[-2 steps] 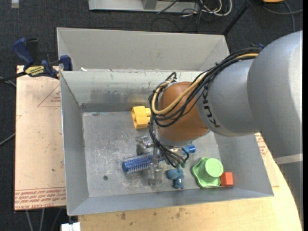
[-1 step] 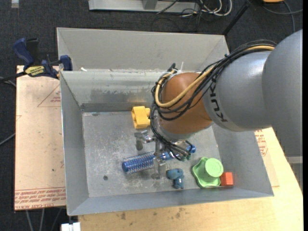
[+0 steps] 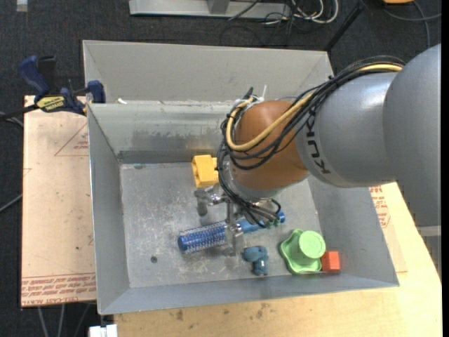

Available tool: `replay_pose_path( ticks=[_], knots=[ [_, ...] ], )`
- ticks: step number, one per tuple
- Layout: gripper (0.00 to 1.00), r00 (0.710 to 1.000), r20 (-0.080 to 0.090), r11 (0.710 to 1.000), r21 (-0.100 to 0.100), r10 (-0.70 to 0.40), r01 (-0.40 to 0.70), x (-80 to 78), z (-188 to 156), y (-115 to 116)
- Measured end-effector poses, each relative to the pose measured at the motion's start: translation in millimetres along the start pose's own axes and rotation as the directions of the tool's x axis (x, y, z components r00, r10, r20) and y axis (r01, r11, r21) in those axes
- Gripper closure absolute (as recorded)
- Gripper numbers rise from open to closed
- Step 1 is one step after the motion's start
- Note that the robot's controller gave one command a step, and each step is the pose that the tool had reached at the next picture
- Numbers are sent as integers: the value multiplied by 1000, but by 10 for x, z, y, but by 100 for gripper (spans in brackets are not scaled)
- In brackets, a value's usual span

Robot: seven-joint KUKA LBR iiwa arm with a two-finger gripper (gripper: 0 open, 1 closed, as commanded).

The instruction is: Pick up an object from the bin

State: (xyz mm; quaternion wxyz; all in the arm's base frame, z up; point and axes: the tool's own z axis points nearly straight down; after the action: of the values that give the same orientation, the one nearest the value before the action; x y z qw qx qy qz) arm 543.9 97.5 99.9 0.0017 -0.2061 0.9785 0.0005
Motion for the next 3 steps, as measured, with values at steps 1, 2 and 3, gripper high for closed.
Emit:
replay_pose_path(
  ticks=[1,2,3],
  knots=[
    [0,998,-4,998,-1,-68,68,-37,313,18],
    [0,998,-3,998,-3,-65,65,-42,312,21],
    [100,998,-4,998,-3,-65,65,-37,319,22]
  ],
)
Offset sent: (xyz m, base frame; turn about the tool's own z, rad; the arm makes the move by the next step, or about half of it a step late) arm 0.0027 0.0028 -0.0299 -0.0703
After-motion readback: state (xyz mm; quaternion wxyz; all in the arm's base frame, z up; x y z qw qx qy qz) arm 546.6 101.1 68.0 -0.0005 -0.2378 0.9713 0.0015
